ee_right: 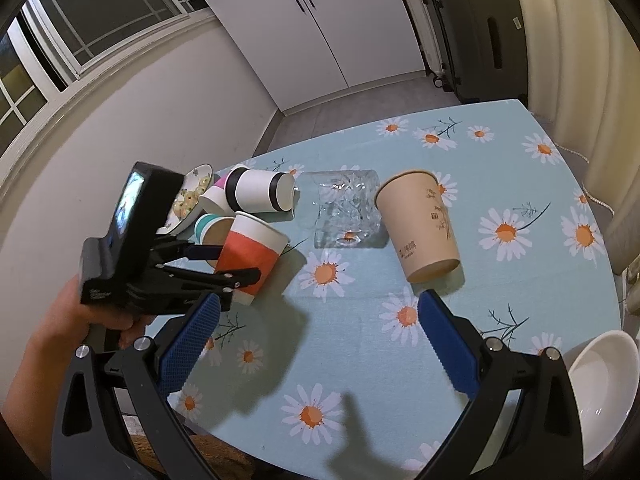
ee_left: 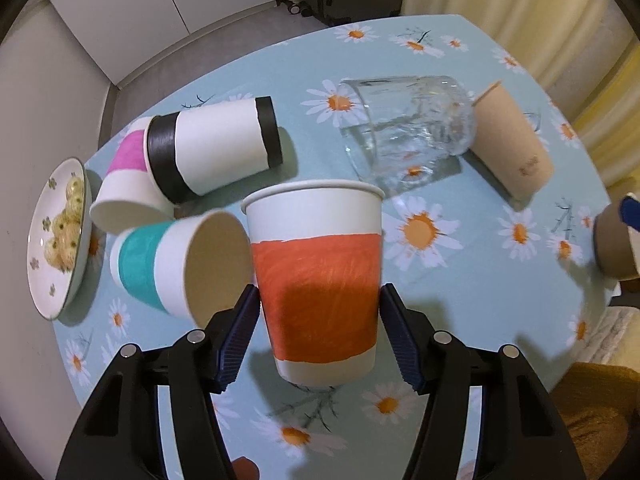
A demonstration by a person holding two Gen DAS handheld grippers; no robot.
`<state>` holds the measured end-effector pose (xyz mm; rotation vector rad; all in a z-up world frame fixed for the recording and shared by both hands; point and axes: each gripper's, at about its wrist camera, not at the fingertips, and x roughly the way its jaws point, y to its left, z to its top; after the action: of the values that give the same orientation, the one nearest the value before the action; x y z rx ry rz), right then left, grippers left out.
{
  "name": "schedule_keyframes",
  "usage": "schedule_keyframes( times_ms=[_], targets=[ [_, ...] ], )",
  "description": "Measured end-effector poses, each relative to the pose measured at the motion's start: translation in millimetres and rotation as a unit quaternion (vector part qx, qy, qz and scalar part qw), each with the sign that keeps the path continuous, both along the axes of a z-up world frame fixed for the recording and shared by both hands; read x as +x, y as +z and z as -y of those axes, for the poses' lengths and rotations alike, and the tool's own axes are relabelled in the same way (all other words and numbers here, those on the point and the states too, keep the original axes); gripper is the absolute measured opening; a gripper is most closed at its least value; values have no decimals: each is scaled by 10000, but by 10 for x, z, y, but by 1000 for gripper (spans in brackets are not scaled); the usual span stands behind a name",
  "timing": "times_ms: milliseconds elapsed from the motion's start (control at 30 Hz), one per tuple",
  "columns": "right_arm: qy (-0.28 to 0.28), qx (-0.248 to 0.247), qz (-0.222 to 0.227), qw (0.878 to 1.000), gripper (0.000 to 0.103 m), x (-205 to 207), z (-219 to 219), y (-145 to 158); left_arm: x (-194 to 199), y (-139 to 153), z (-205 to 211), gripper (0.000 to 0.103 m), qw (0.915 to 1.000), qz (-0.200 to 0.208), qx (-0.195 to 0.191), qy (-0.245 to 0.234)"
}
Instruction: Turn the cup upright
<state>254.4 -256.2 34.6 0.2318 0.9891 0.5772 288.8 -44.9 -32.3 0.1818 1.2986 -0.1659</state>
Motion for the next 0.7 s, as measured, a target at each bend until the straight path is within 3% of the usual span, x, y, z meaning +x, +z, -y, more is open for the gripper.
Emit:
schedule_keyframes(
  times_ms=[333,700],
  targets=[
    [75,161,-23,9998,98,-163,7,36,-549,185,-43,60,9966,106,-665,484],
    [129,202,-26,9997,98,-316,-10,64,-1039,82,-77,60,9838,-16,-1407,1114]
  ],
)
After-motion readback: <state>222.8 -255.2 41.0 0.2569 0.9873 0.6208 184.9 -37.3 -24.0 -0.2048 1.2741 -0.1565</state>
